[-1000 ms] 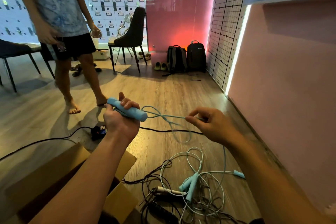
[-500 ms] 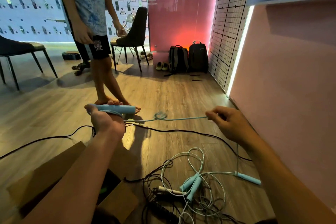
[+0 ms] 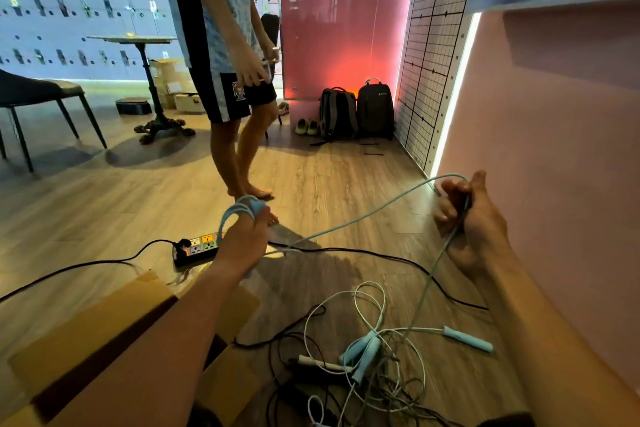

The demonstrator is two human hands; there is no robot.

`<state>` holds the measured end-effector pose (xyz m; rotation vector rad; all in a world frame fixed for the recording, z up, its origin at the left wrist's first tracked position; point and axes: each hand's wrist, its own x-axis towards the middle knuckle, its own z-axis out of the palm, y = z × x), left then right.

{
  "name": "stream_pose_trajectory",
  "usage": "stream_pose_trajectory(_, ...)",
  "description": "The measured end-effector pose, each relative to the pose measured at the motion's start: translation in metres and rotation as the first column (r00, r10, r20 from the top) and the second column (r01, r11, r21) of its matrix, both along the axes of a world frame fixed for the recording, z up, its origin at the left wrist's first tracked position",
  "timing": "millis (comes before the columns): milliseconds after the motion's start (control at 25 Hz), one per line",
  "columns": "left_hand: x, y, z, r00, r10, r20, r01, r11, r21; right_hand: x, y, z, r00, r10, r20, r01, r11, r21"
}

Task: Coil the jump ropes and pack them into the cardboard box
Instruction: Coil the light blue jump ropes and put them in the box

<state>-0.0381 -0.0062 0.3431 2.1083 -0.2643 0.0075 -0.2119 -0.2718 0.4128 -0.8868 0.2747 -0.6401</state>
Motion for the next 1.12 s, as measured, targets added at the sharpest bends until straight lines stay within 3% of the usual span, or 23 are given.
stream_pose_trajectory(80, 0.0, -0.006, -0.007, 0.993, -0.09, -0.082, 0.103, 0.979, 0.174, -0.001, 0.004, 0.001, 0.999, -0.038, -0.033, 0.036, 0.997, -0.069)
stream_pose_trajectory(160, -0.006, -0.008, -0.012, 0.935, -0.212, -0.286, 0.285, 0.926, 0.246, 0.0, 0.005, 0.001, 0.997, -0.062, -0.042, 0.056, 0.991, -0.119)
stream_pose_trajectory(280, -0.026, -0.007, -0.007, 0.637, -0.415, -0.65, 0.551, 0.835, 0.008, 0.007, 0.003, -0.003, 0.991, -0.13, -0.044, 0.123, 0.983, -0.134)
stream_pose_trajectory(360, -0.038, -0.008, 0.009, 0.464, -0.544, -0.699, 0.586, 0.78, -0.218, 0.013, -0.005, -0.011, 0.966, -0.238, -0.101, 0.224, 0.966, -0.133)
stream_pose_trajectory(400, -0.04, -0.009, 0.016, 0.437, -0.595, -0.675, 0.579, 0.76, -0.295, 0.015, -0.009, -0.015, 0.948, -0.284, -0.145, 0.266, 0.955, -0.13)
stream_pose_trajectory(520, -0.044, -0.009, 0.03, 0.444, -0.697, -0.563, 0.572, 0.704, -0.421, 0.018, -0.018, -0.028, 0.852, -0.328, -0.408, 0.243, 0.938, -0.248)
stream_pose_trajectory(600, -0.05, -0.01, 0.035, 0.438, -0.739, -0.512, 0.549, 0.671, -0.498, 0.015, -0.016, -0.039, 0.713, -0.287, -0.639, -0.044, 0.892, -0.45)
stream_pose_trajectory(680, -0.052, -0.01, 0.037, 0.432, -0.765, -0.477, 0.518, 0.643, -0.563, 0.011, -0.008, -0.051, 0.547, -0.379, -0.747, -0.442, 0.627, -0.642)
stream_pose_trajectory(720, -0.052, -0.011, 0.037, 0.437, -0.768, -0.469, 0.509, 0.641, -0.574, 0.012, 0.001, -0.051, 0.564, -0.422, -0.71, -0.527, 0.478, -0.703)
stream_pose_trajectory(760, -0.052, -0.011, 0.038, 0.446, -0.763, -0.468, 0.505, 0.646, -0.572, 0.015, 0.012, -0.047, 0.659, -0.386, -0.645, -0.519, 0.387, -0.762)
stream_pose_trajectory(840, -0.054, -0.013, 0.037, 0.464, -0.747, -0.475, 0.493, 0.664, -0.562, 0.019, 0.038, -0.032, 0.848, -0.116, -0.517, -0.441, 0.385, -0.81)
stream_pose_trajectory(880, -0.055, -0.013, 0.038, 0.473, -0.74, -0.478, 0.482, 0.672, -0.562, 0.021, 0.052, -0.025, 0.876, 0.039, -0.48, -0.453, 0.409, -0.792)
stream_pose_trajectory(1000, -0.057, -0.013, 0.038, 0.482, -0.726, -0.49, 0.463, 0.686, -0.561, 0.023, 0.082, -0.022, 0.824, 0.25, -0.508, -0.563, 0.273, -0.78)
stream_pose_trajectory(1120, -0.057, -0.011, 0.039, 0.468, -0.723, -0.509, 0.448, 0.69, -0.568, 0.024, 0.086, -0.028, 0.812, 0.195, -0.55, -0.583, 0.287, -0.76)
